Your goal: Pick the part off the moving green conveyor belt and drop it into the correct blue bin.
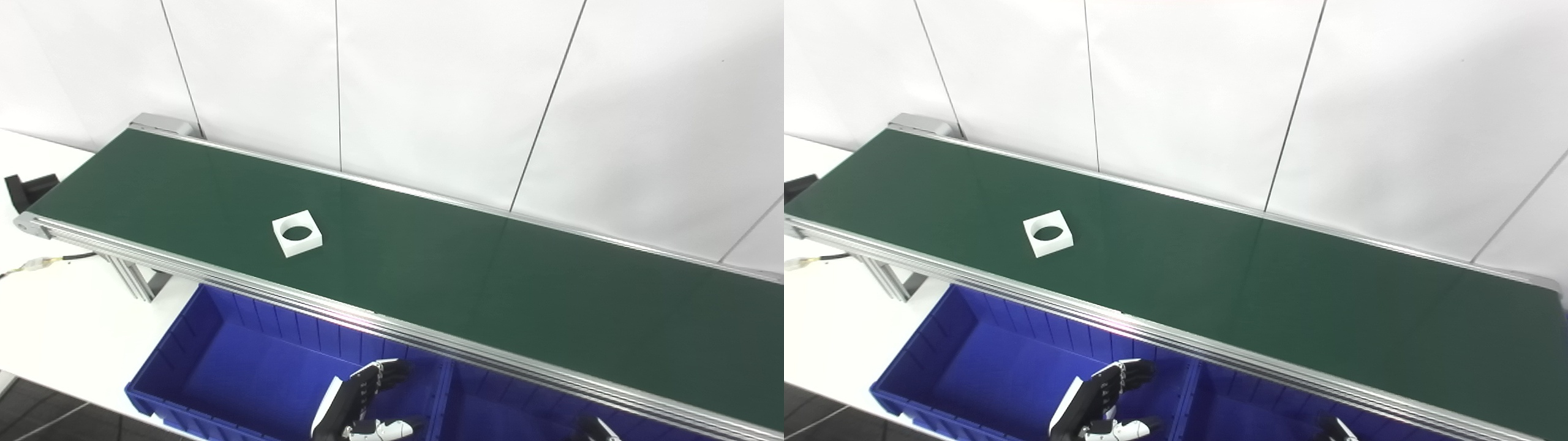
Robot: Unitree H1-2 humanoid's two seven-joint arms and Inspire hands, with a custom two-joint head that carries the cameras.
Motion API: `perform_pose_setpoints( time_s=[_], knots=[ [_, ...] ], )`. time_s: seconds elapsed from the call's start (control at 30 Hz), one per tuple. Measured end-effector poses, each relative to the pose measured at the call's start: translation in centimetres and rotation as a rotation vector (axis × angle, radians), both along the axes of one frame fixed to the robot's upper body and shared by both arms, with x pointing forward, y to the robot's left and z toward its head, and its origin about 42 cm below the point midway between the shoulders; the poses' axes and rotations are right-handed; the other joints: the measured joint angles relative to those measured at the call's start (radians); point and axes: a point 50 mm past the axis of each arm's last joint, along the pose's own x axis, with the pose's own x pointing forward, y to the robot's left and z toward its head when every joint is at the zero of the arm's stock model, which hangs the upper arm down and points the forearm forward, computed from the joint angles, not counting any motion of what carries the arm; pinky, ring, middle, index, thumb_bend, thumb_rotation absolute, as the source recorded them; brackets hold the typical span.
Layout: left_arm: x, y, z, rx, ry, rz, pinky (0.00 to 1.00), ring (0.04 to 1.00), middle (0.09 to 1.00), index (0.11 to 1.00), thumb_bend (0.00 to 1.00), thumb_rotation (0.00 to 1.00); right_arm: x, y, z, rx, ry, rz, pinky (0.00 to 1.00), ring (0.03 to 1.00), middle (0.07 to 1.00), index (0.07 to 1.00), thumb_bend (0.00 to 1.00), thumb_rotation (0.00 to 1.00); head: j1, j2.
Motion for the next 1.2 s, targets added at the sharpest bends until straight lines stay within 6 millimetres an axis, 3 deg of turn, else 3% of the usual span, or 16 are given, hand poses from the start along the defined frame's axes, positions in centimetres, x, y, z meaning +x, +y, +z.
perform_pose_setpoints(
  time_s=[0.4, 0.67, 0.93, 1.1, 1.2],
  knots=[
    [-0.4, 1.2, -0.2, -0.020, 0.008, -0.005, 0.83, 0.783, 0.775, 0.734, 0.54, 0.00, -0.1, 1.0, 0.6, 0.008, -0.025, 0.020, 0.66, 0.756, 0.809, 0.792, 0.59, 0.00, -0.095, 0.028],
    [-0.1, 2.7, 0.1, -0.053, -0.012, -0.114, 0.76, 0.729, 0.754, 0.727, 0.59, 0.00, -0.1, 1.5, 0.8, -0.013, -0.045, 0.012, 0.66, 0.760, 0.813, 0.789, 0.63, 0.00, -0.152, 0.044],
    [2.3, 3.1, 3.7, -0.088, -0.169, -0.162, 0.72, 0.686, 0.717, 0.712, 0.57, 0.00, -0.1, 2.0, 0.9, -0.020, -0.059, 0.004, 0.67, 0.747, 0.790, 0.777, 0.67, 0.00, -0.189, 0.048],
    [3.8, 3.9, 6.8, -0.101, -0.295, -0.198, 0.65, 0.655, 0.703, 0.720, 0.64, 0.01, 0.0, 2.1, 1.0, -0.034, -0.073, -0.007, 0.67, 0.744, 0.788, 0.774, 0.67, 0.00, -0.189, 0.046],
    [4.6, 4.3, 8.7, -0.120, -0.370, -0.196, 0.66, 0.651, 0.706, 0.730, 0.67, 0.02, 0.2, 2.1, 1.1, -0.031, -0.076, -0.013, 0.67, 0.747, 0.791, 0.772, 0.67, 0.00, -0.189, 0.046]
  ],
)
